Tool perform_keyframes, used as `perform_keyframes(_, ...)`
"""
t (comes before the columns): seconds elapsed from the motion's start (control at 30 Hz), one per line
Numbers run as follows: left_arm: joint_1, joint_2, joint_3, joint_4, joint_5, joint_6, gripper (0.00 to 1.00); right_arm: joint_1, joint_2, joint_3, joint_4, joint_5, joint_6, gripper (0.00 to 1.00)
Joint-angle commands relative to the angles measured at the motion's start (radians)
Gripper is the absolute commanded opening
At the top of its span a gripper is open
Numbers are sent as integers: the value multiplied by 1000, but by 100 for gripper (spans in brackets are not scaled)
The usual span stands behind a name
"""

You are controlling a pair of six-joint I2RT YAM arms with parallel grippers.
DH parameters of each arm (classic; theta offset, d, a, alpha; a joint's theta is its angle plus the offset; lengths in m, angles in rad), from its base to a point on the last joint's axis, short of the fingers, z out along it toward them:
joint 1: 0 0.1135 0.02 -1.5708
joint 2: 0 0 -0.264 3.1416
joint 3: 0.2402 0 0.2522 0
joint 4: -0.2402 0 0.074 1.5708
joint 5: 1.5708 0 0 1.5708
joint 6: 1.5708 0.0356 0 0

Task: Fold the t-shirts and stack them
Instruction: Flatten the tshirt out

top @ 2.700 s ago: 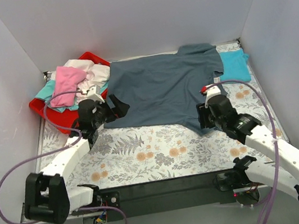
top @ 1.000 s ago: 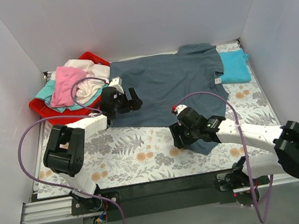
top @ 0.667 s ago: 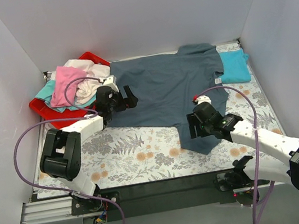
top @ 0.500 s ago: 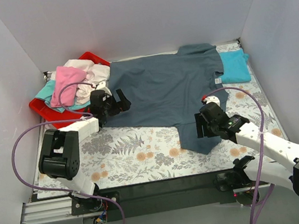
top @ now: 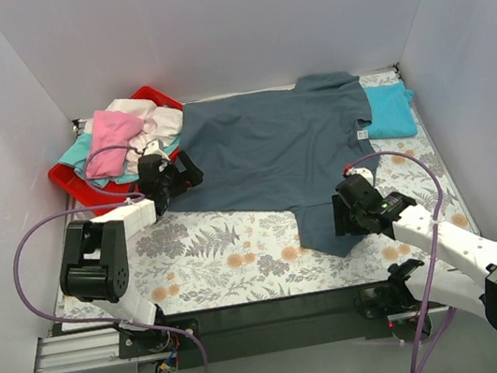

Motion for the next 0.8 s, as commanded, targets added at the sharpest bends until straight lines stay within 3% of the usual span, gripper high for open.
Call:
perform_keyframes(0.0, 28, -113, -45, -10, -152, -36, 92, -1, 1, 9, -14, 10, 28, 57)
perform_keyframes(0.13, 31, -168, -99, -23, -314, -88, 92, -1, 30, 61, 11, 1, -10, 57)
perform_keyframes(0.43, 35, -188, -139, -155, -344, -117, 90, -1, 52, 38, 134, -83, -90, 57)
perform_keyframes(0.77, 32, -182, -165, -209, -335, -128, 65, -1, 30, 13, 204, -132, -128, 58)
